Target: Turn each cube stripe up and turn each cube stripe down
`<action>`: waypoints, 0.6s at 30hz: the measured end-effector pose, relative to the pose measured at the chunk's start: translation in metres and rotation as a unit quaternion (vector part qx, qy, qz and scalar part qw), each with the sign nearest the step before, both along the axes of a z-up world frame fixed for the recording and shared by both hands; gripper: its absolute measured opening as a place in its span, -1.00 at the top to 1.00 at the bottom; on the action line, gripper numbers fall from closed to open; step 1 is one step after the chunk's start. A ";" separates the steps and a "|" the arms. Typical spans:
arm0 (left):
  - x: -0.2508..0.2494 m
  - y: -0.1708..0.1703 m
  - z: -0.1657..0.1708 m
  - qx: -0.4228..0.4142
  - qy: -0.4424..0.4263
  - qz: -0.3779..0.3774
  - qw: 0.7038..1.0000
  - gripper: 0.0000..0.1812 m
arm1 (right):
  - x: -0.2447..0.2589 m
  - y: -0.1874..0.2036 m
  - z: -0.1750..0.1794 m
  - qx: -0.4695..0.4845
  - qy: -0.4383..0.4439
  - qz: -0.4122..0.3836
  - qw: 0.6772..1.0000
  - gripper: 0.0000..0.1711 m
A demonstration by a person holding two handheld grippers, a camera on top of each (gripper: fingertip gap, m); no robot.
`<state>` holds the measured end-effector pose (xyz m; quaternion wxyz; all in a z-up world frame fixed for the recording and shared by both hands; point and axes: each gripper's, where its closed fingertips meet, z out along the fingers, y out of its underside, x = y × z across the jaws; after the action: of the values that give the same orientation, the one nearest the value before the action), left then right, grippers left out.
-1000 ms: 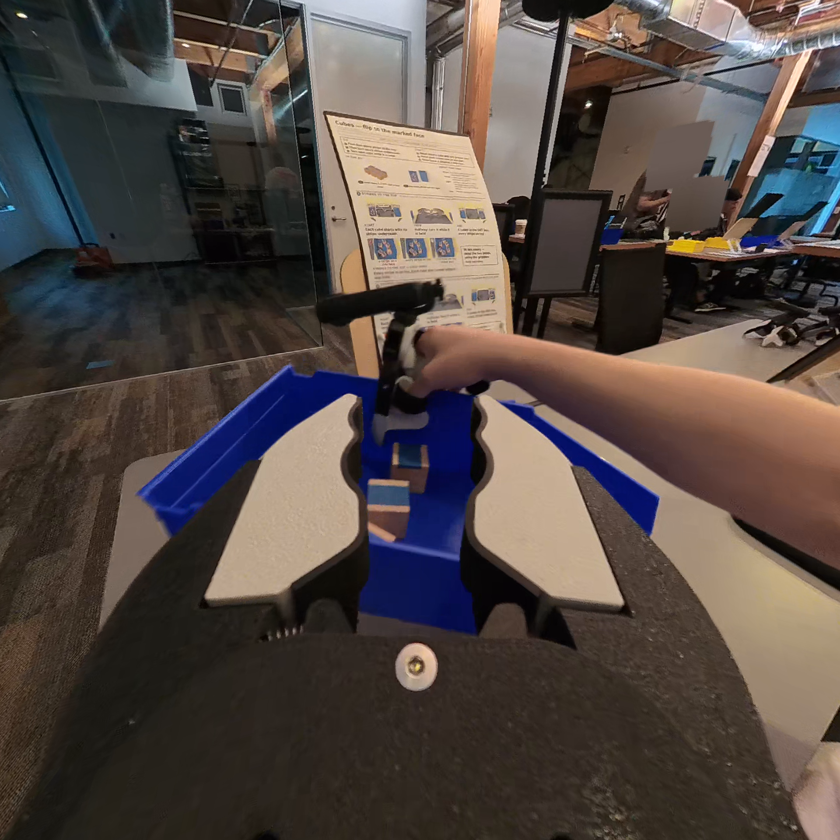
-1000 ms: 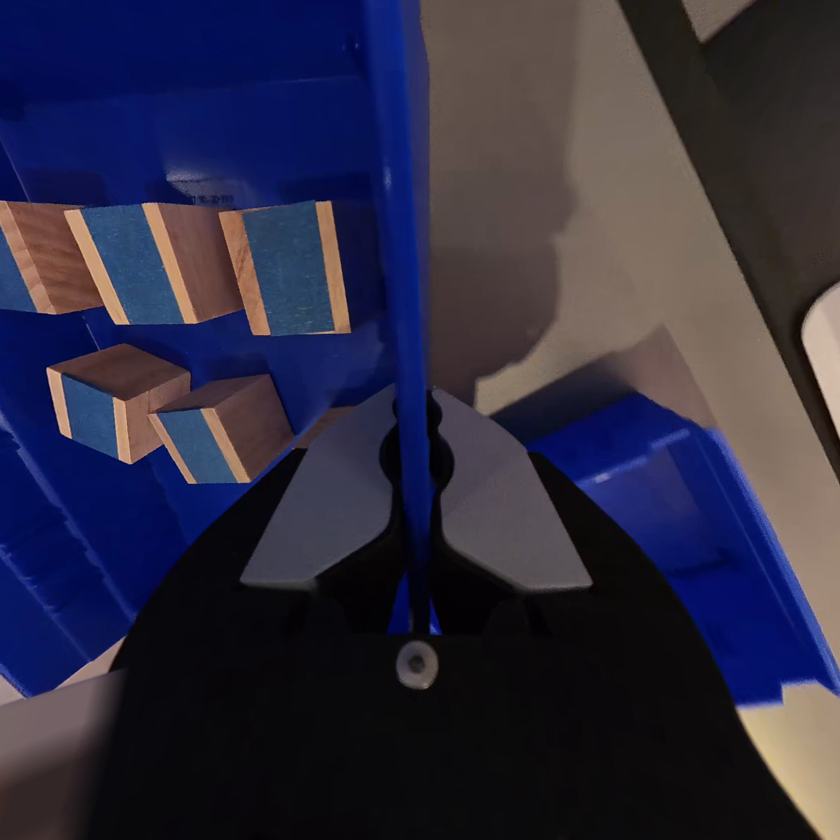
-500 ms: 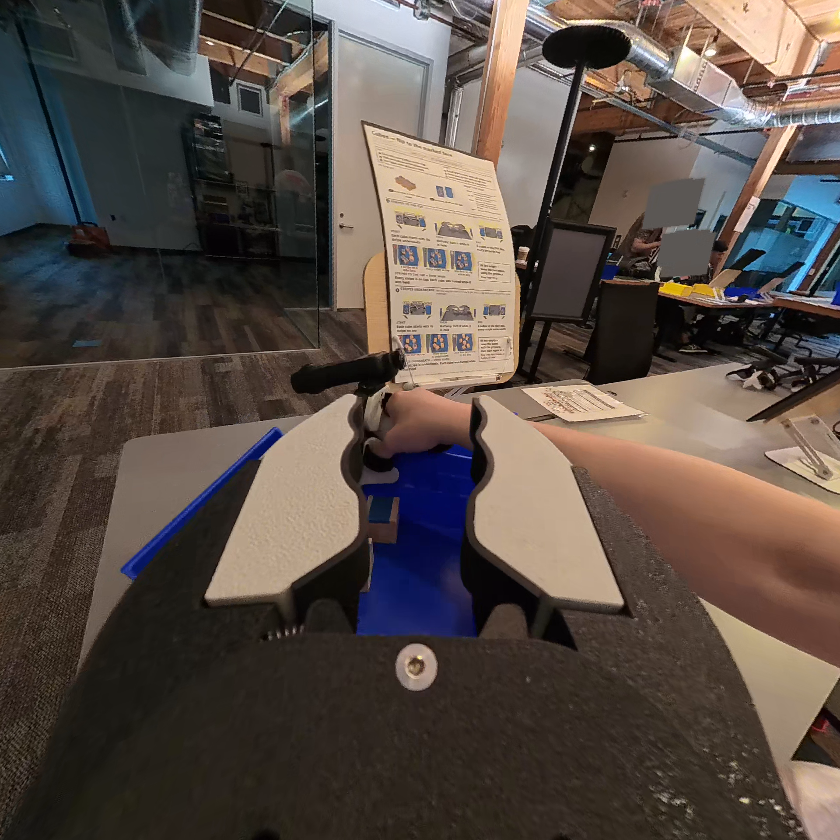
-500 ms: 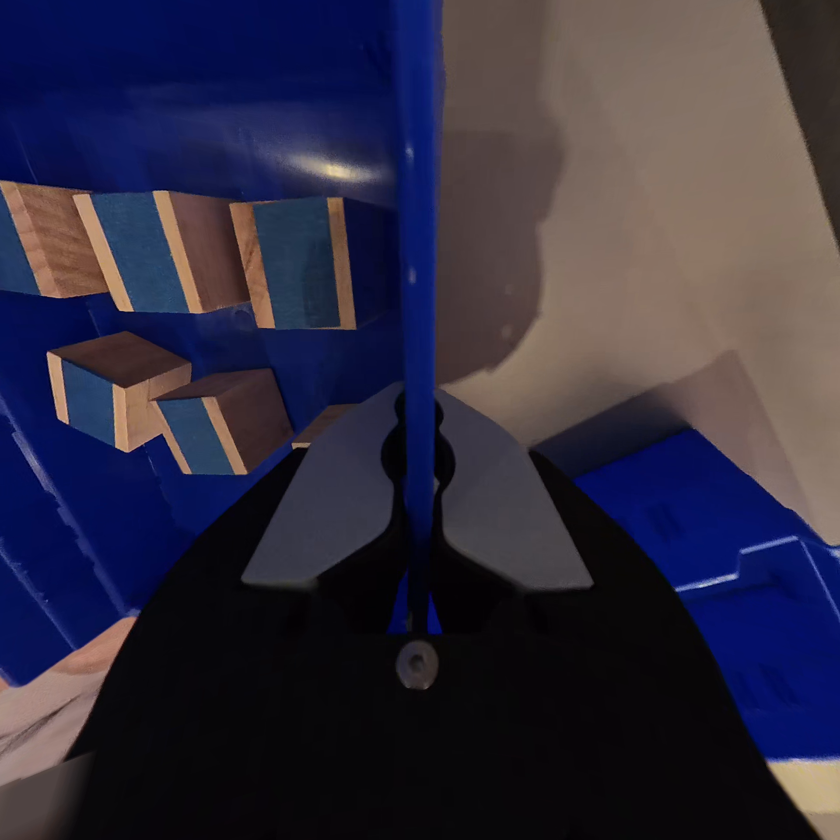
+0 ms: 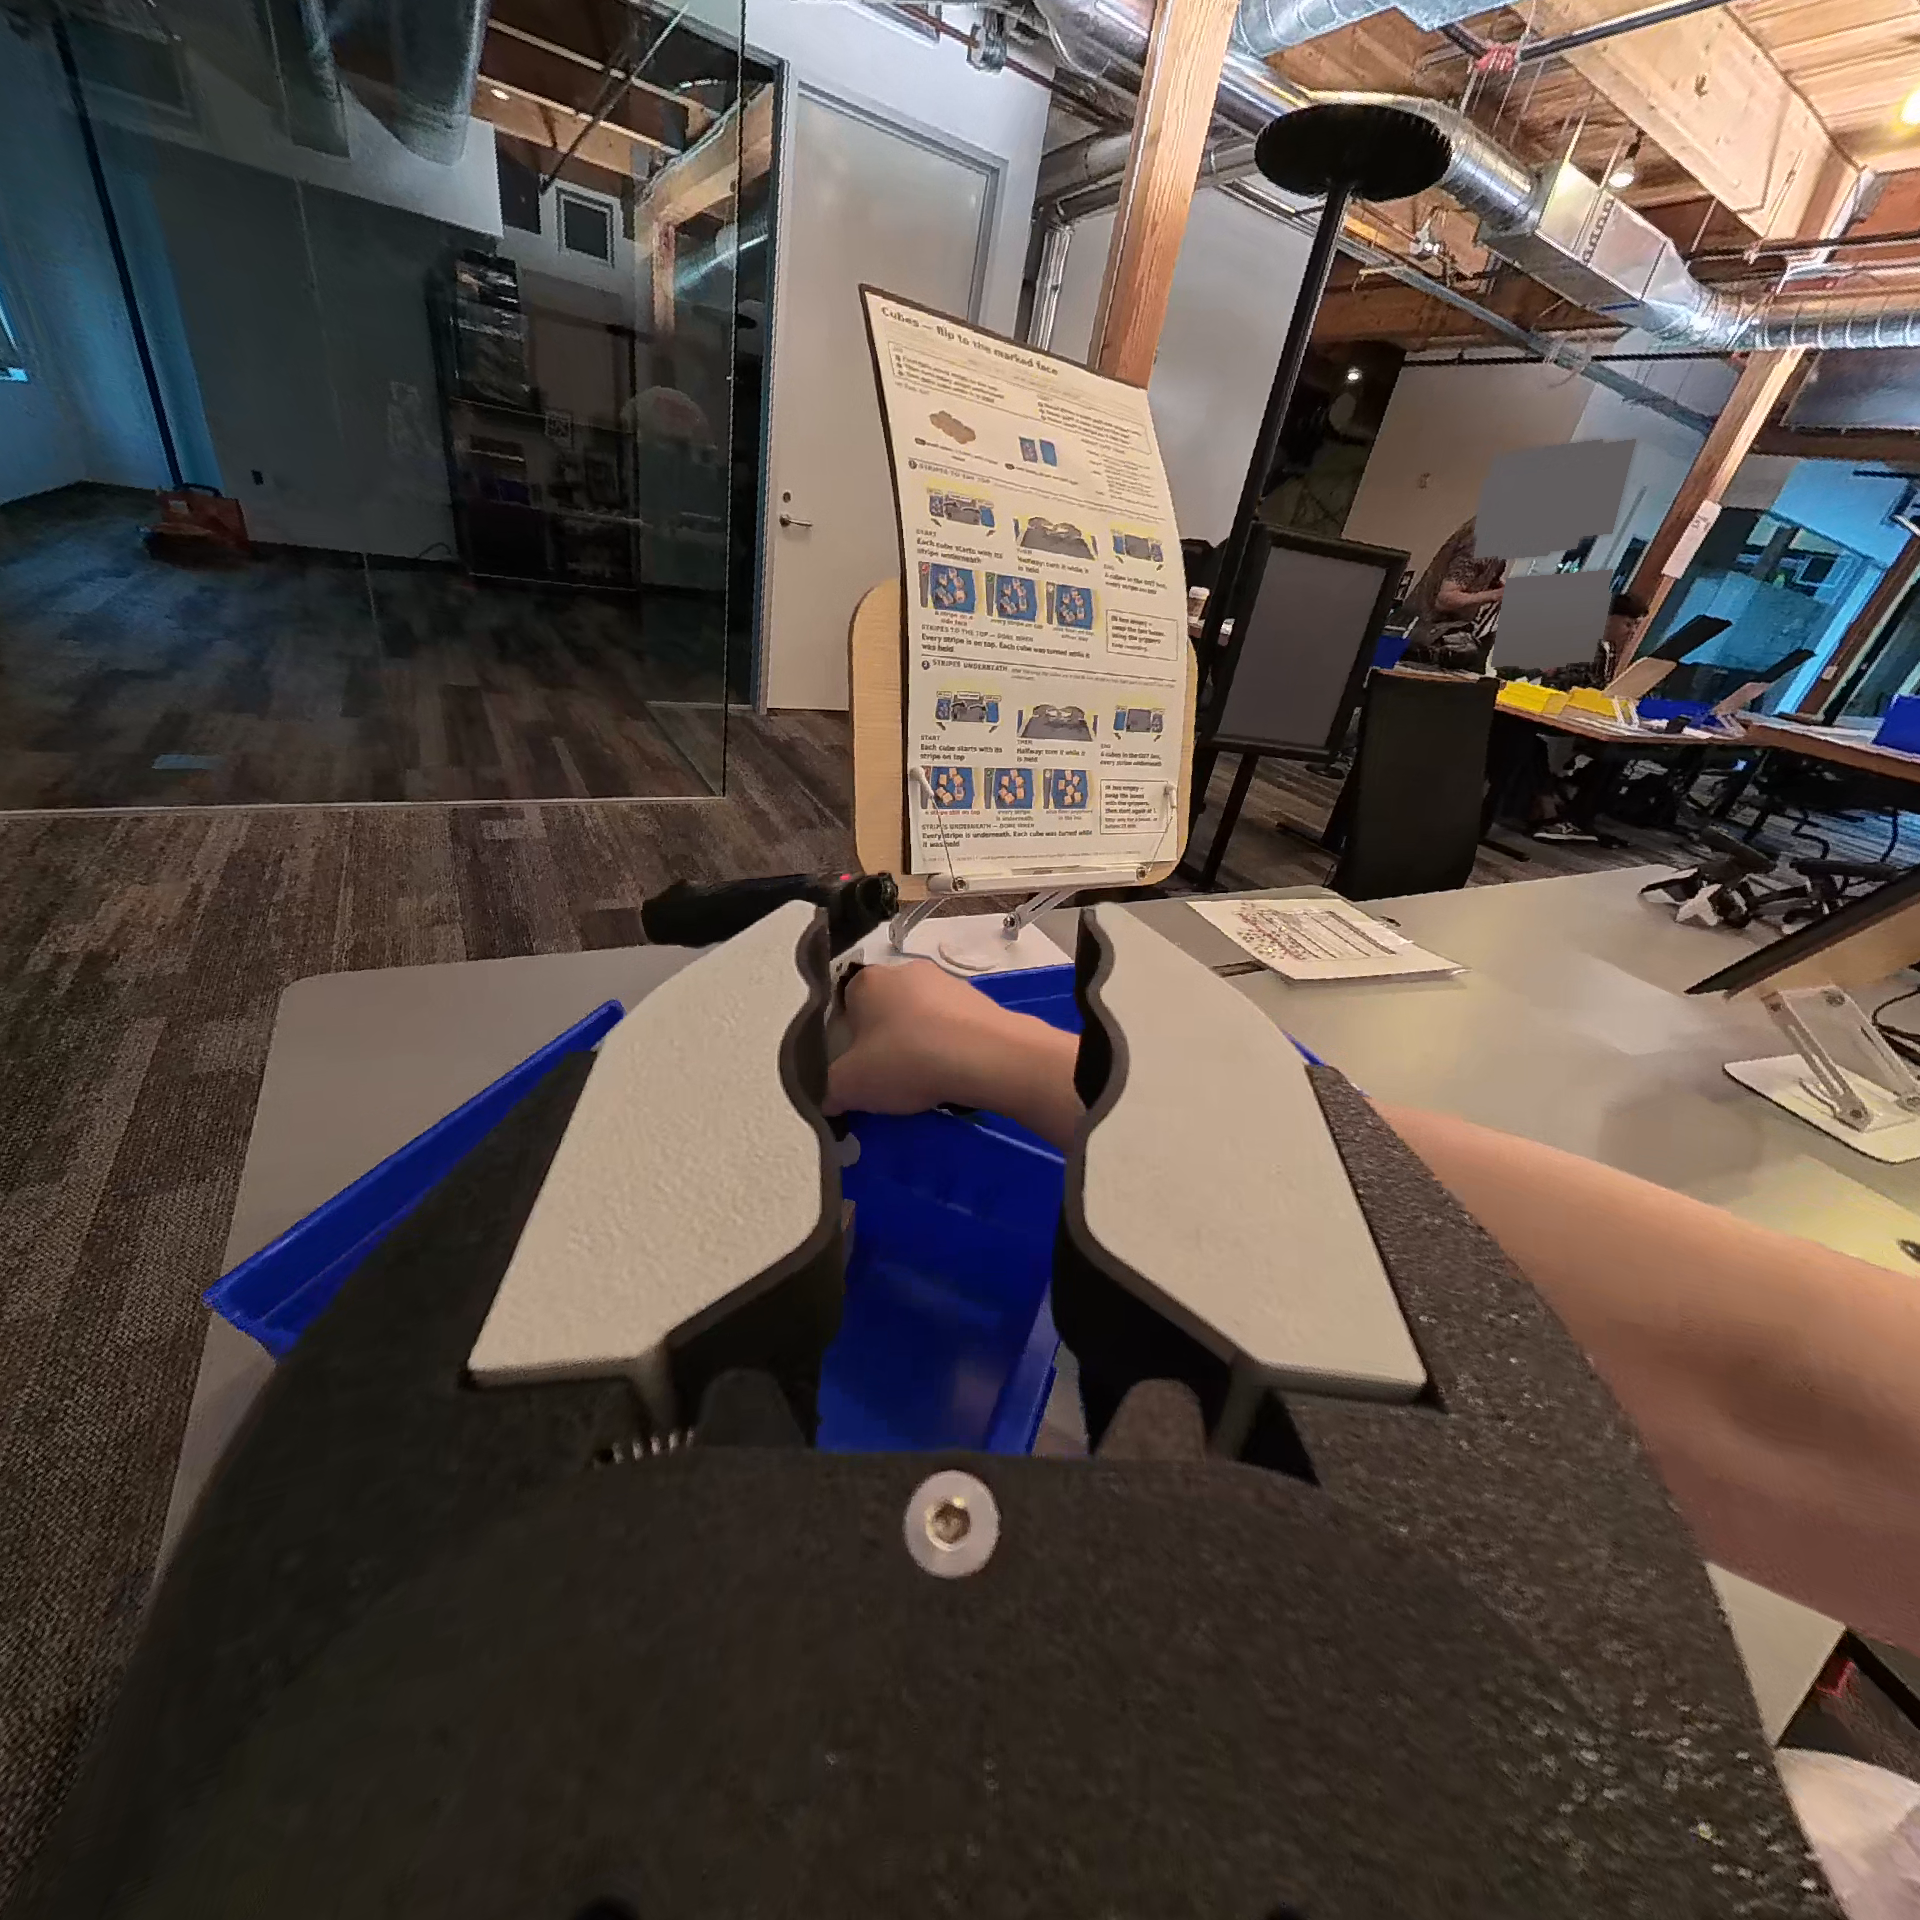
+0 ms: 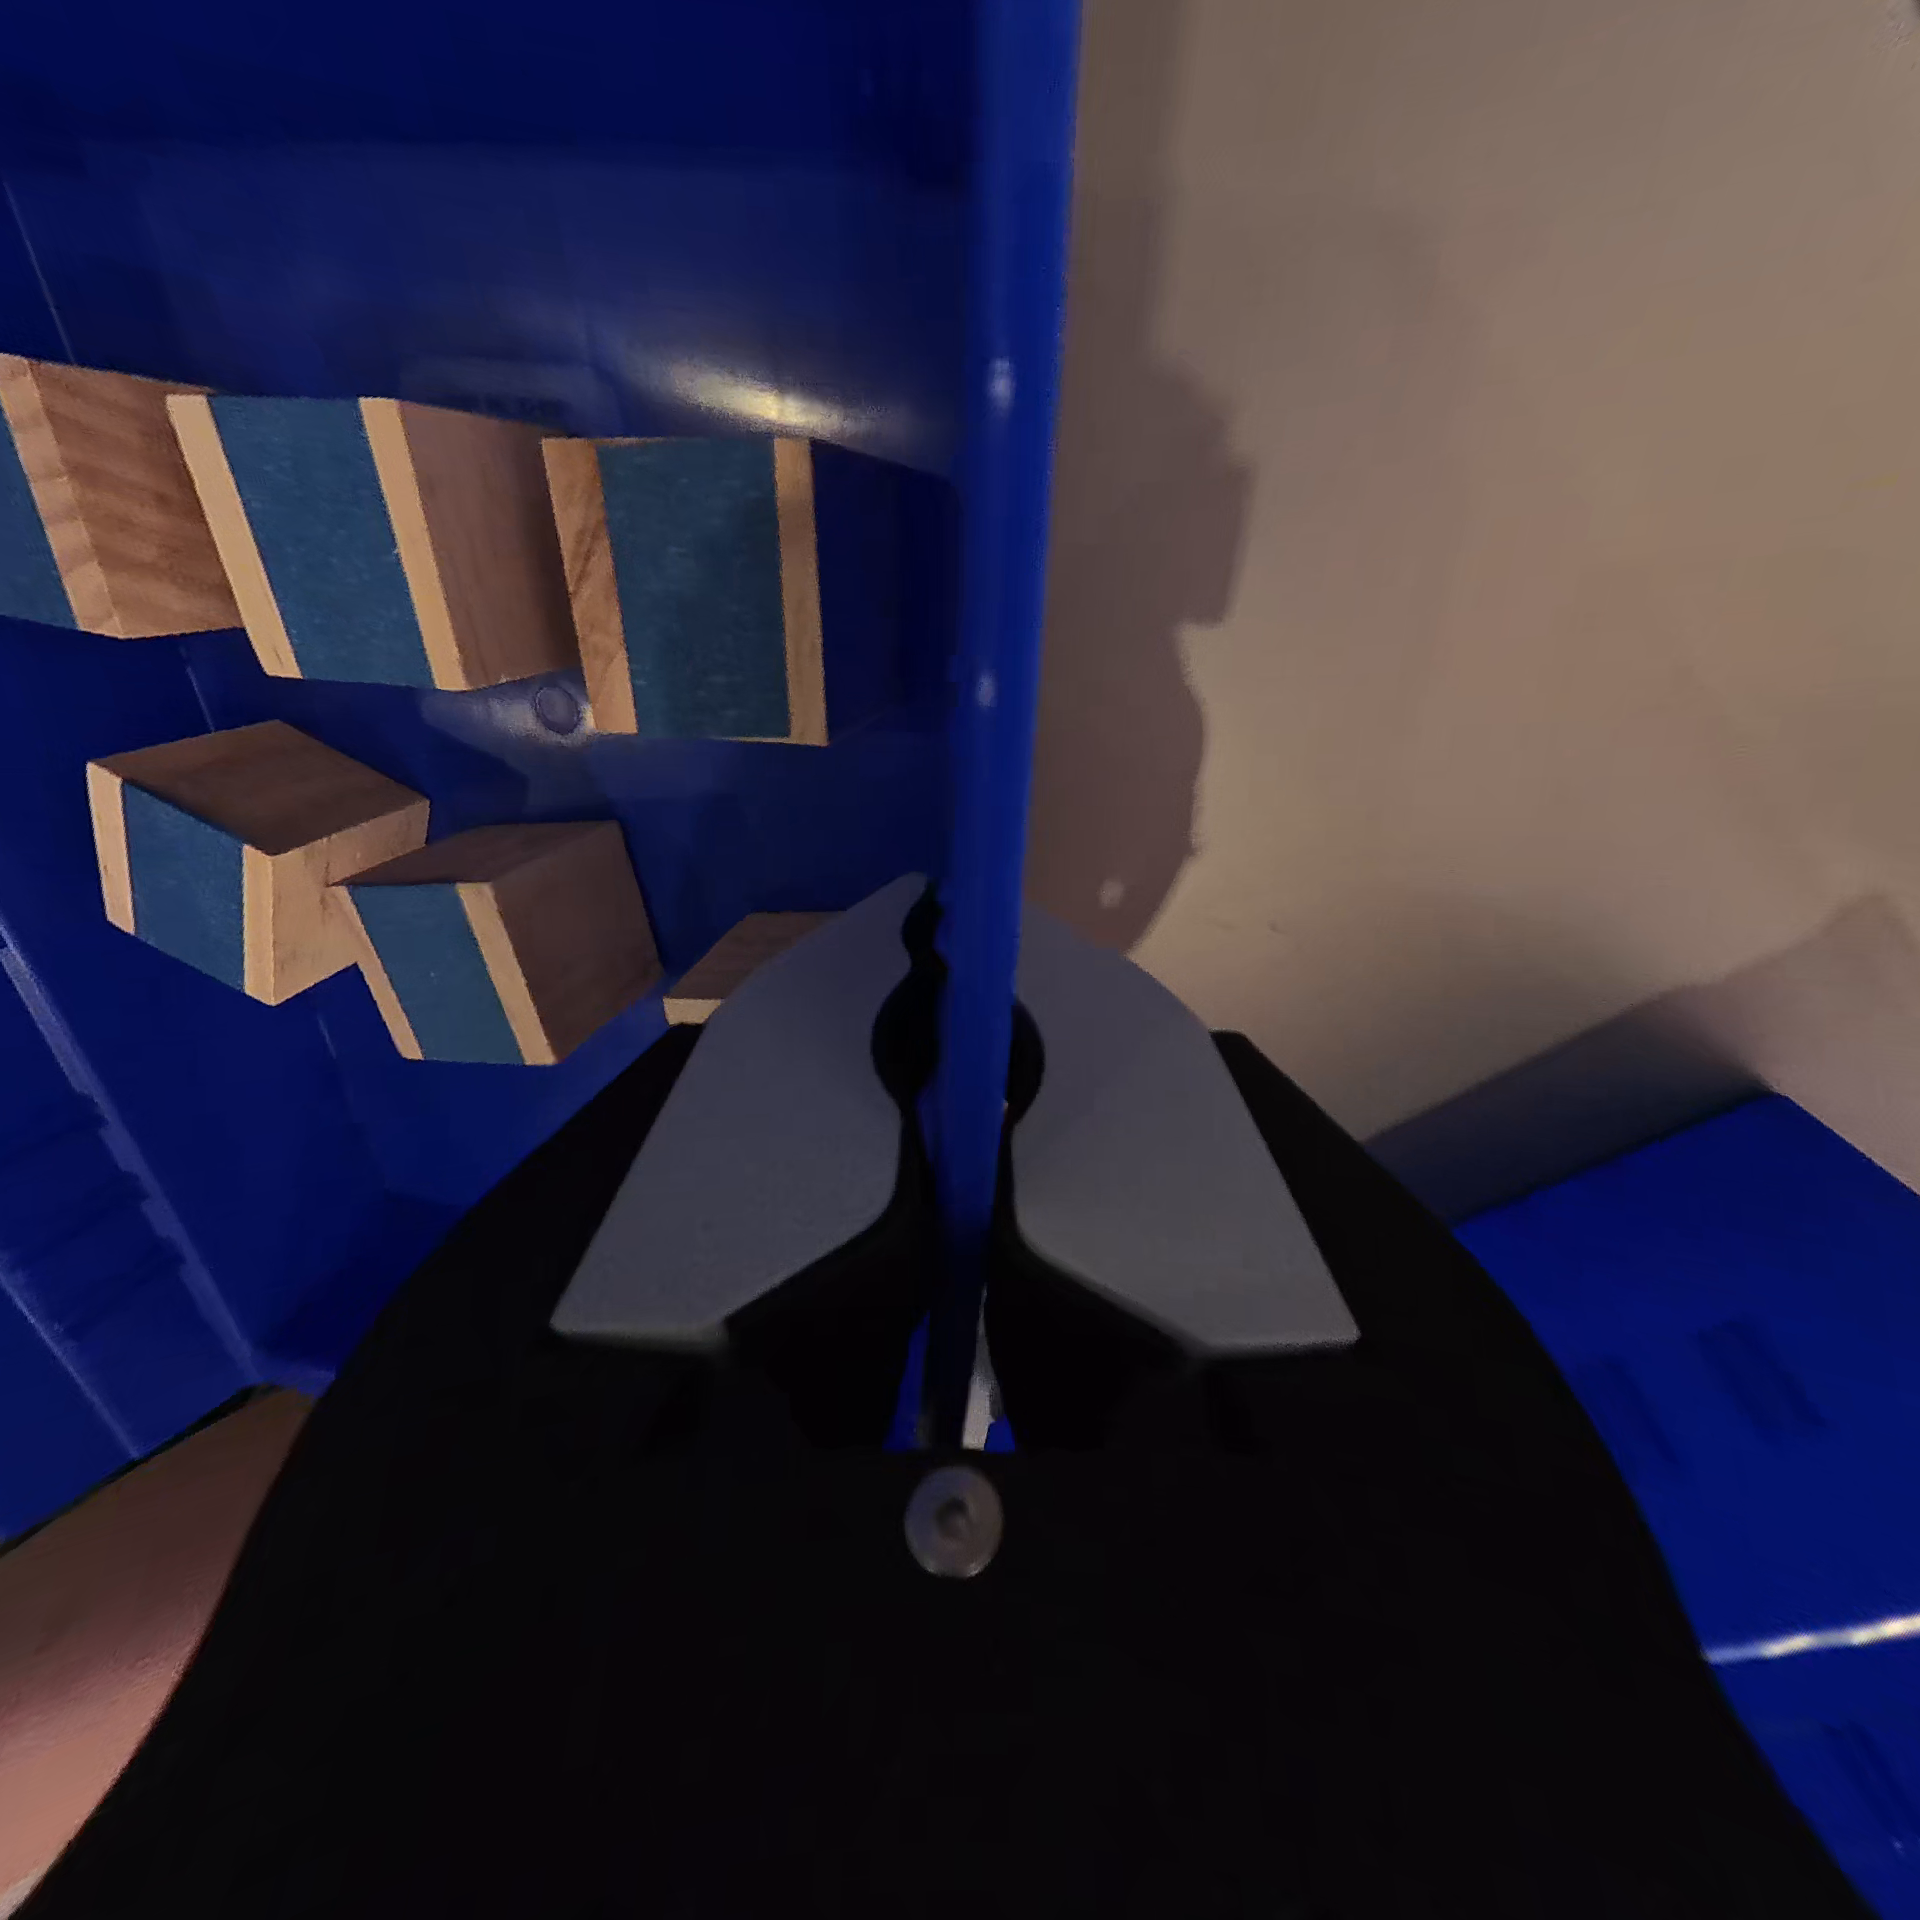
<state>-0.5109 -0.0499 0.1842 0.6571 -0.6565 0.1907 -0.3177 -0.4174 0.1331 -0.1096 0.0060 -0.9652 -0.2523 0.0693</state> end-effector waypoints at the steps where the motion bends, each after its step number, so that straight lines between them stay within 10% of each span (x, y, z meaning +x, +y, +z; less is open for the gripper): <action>1: 0.000 0.001 0.000 -0.001 0.001 0.001 1.000 0.51 | 0.000 -0.002 -0.004 -0.002 -0.001 0.003 1.000 0.92; 9: 0.010 0.002 -0.002 -0.006 0.019 -0.003 1.000 0.50 | 0.000 -0.014 -0.002 -0.064 0.057 0.016 0.996 0.85; 18: 0.018 0.003 -0.005 -0.011 0.039 -0.003 0.999 0.50 | 0.017 -0.013 0.100 0.072 0.157 0.123 0.977 0.92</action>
<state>-0.4927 -0.0465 0.1796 0.6413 -0.6748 0.2143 -0.2957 -0.4001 0.1199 -0.0092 0.1064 -0.9008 -0.3694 0.2019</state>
